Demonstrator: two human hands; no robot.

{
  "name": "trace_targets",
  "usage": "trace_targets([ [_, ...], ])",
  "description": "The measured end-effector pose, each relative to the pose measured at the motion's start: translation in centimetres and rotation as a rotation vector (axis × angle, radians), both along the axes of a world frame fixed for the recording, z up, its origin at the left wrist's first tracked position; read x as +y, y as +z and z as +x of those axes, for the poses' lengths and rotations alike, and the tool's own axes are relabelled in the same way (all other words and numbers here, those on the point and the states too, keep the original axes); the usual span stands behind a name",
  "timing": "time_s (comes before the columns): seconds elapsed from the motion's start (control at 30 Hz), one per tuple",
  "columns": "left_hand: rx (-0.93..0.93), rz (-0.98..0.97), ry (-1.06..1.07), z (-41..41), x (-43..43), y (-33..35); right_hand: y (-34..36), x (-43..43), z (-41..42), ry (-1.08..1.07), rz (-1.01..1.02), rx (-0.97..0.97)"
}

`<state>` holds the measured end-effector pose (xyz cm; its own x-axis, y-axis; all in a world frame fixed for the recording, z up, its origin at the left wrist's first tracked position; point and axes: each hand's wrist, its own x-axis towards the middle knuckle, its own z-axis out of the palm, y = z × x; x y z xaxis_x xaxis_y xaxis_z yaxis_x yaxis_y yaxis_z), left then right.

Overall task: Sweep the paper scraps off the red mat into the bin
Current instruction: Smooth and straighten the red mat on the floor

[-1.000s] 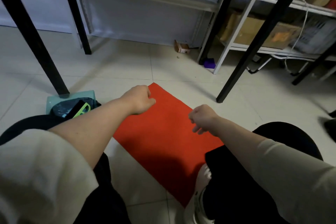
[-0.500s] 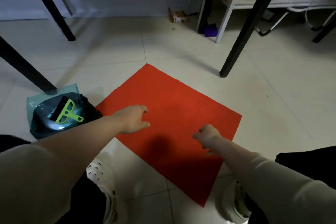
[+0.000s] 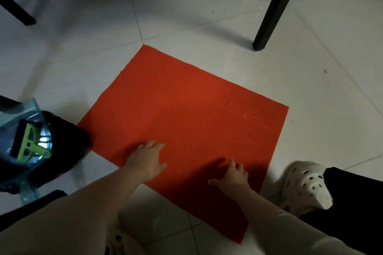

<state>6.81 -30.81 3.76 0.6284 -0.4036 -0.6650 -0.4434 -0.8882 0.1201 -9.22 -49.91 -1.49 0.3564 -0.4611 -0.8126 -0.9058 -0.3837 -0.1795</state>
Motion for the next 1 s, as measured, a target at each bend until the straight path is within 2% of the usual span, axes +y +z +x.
trace_targets([
  [0.13,0.036,0.042,0.020,0.9,-0.8,-2.4,-2.5,1.3,0.4,0.046,0.003,0.081],
  [0.3,0.071,0.066,0.053,1.4,-0.6,-4.5,-4.6,1.7,0.4,0.219,-0.165,0.105],
  [0.4,0.098,0.069,0.059,1.6,-0.5,-5.1,-5.6,-0.6,0.5,0.303,-0.262,0.073],
  [0.6,0.124,0.078,0.066,1.7,-0.1,-5.9,-5.6,-6.5,2.0,0.396,-0.251,0.085],
  [0.7,0.117,0.068,0.071,1.6,0.1,-6.2,-4.9,-8.7,2.7,0.444,-0.331,0.064],
  [0.83,0.094,0.072,0.086,2.0,0.2,-6.5,-4.1,-7.5,4.2,0.300,-0.319,-0.003],
  [1.0,0.090,0.125,0.092,2.4,0.4,-7.3,-5.3,-3.3,5.4,0.274,-0.218,0.067],
])
